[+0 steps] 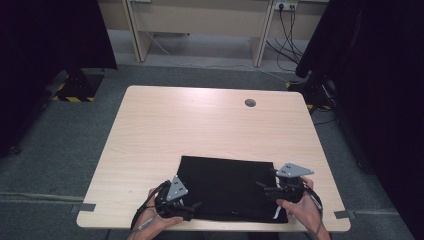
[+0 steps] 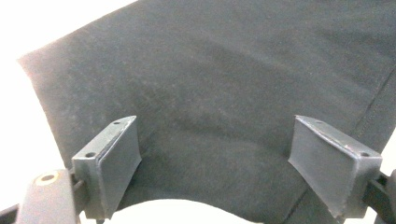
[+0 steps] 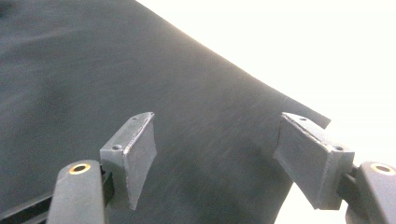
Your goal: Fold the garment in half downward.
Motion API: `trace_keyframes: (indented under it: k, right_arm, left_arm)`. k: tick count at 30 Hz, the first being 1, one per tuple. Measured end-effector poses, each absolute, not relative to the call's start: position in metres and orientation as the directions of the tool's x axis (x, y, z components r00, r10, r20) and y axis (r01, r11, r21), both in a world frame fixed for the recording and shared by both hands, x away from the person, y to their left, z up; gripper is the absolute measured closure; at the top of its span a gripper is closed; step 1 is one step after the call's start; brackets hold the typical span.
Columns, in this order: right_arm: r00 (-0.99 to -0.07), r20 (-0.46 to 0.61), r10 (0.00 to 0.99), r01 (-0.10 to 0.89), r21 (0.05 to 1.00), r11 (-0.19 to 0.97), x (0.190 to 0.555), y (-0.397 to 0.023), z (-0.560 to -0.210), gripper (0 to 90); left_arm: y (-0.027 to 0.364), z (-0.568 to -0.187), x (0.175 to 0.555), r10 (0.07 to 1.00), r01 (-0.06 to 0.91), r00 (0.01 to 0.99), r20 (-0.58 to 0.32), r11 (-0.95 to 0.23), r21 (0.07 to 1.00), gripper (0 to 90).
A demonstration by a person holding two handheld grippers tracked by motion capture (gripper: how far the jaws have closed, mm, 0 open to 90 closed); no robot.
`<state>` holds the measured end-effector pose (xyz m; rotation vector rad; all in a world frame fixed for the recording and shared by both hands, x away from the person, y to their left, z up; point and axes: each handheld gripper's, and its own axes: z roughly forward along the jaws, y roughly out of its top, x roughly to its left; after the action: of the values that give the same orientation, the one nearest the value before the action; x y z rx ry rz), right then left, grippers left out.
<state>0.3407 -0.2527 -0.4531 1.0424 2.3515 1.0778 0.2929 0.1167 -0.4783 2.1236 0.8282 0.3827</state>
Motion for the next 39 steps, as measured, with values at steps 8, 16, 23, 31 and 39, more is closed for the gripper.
trace_keyframes:
  k: [8,16,23,31,39]
  right_arm:
    - [-0.638,-0.006,0.77,0.528,0.725,0.443,0.366,-0.25,-0.47,24.6]
    - [-0.65,0.044,0.759,0.538,0.732,0.418,0.375,-0.257,-0.475,23.2]
    - [-0.658,0.026,0.753,0.521,0.737,0.43,0.391,-0.27,-0.475,26.3]
    - [-0.649,0.022,0.761,0.531,0.73,0.431,0.395,-0.281,-0.474,25.9]
    - [-0.635,0.016,0.773,0.517,0.751,0.41,0.385,-0.282,-0.462,25.0]
  left_arm:
    - [0.127,-0.478,0.289,0.692,0.448,0.722,-0.021,-0.444,0.776,12.8]
    - [0.123,-0.482,0.292,0.691,0.456,0.722,-0.006,-0.47,0.755,13.1]
    - [0.109,-0.482,0.302,0.693,0.464,0.721,0.0,-0.483,0.742,12.2]
    - [0.098,-0.482,0.309,0.684,0.459,0.729,-0.001,-0.488,0.742,11.1]
    - [0.099,-0.481,0.307,0.692,0.448,0.722,-0.007,-0.459,0.767,11.4]
